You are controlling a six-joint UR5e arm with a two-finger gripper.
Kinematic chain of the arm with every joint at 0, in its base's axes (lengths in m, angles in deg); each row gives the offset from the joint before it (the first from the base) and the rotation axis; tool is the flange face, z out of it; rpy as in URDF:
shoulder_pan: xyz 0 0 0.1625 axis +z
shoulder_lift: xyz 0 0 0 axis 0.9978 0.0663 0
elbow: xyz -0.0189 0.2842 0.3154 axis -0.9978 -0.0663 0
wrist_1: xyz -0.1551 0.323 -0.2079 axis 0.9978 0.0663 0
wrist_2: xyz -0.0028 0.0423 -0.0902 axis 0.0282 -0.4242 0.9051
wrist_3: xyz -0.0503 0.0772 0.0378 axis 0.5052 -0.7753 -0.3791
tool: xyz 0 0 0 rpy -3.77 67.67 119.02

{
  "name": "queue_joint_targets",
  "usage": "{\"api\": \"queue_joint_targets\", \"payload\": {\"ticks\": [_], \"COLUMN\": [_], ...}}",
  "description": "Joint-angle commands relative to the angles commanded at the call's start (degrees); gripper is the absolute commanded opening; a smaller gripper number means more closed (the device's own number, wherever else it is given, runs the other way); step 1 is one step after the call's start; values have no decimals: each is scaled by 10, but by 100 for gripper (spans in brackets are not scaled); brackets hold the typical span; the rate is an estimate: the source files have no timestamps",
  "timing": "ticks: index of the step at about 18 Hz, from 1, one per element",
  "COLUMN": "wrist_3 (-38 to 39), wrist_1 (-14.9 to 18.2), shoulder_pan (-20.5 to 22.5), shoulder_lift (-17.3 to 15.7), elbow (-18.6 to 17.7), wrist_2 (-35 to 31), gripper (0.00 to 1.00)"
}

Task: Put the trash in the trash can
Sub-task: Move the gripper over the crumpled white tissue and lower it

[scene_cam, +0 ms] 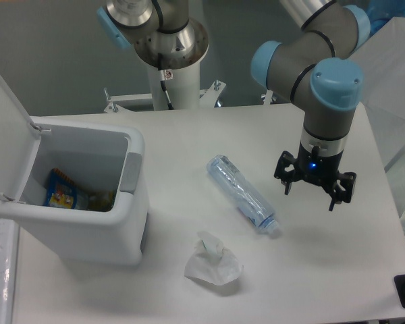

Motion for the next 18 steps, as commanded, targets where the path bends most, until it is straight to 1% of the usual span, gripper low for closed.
{"api": "queue_joint_targets", "payload": {"ticks": [5, 8, 12, 13, 16, 17, 18], "wrist_3": [7, 30, 36, 36, 39, 50, 63], "wrist_1": [3, 2, 1, -9, -72, -82, -84], "shoulder_pan": [-15, -31, -58, -61, -75, -80, -87], "shoulder_lift": [0, 1, 15, 18, 25, 25, 25], "elbow": [-1, 0, 0, 0, -23, -31, -34], "wrist_2": [1, 2, 4, 4, 6, 7, 7], "gripper": [100, 100, 100, 100, 100, 100, 100]}}
